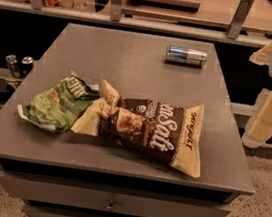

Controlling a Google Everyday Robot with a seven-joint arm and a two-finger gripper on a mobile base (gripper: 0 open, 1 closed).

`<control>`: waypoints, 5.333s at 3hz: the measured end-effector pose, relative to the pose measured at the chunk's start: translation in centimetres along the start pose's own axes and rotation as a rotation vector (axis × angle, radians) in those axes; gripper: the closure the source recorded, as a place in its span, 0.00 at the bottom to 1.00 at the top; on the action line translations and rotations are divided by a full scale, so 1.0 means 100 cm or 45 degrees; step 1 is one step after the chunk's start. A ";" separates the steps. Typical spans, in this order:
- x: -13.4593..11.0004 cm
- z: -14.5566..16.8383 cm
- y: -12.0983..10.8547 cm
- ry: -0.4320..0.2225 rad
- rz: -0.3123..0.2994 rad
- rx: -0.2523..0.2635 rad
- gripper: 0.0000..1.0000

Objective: Place redbull can upright

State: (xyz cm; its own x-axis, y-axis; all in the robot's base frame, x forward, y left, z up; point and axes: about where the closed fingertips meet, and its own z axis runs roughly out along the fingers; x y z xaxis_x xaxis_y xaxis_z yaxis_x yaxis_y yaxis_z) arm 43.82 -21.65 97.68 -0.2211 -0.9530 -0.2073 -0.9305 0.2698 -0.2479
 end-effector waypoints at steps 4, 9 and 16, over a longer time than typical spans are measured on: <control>-0.059 0.052 -0.111 0.001 0.002 -0.002 0.00; -0.107 0.118 -0.199 -0.077 -0.237 0.148 0.00; -0.131 0.185 -0.262 0.118 -0.334 0.352 0.00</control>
Offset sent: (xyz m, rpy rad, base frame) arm 0.0888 0.0177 0.0111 0.0204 0.0161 -0.0045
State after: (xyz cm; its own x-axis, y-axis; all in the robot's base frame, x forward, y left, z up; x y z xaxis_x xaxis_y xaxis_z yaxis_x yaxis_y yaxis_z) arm 76.45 -13.67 89.38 -0.0236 -0.9995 -0.0196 -0.8478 0.0304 -0.5295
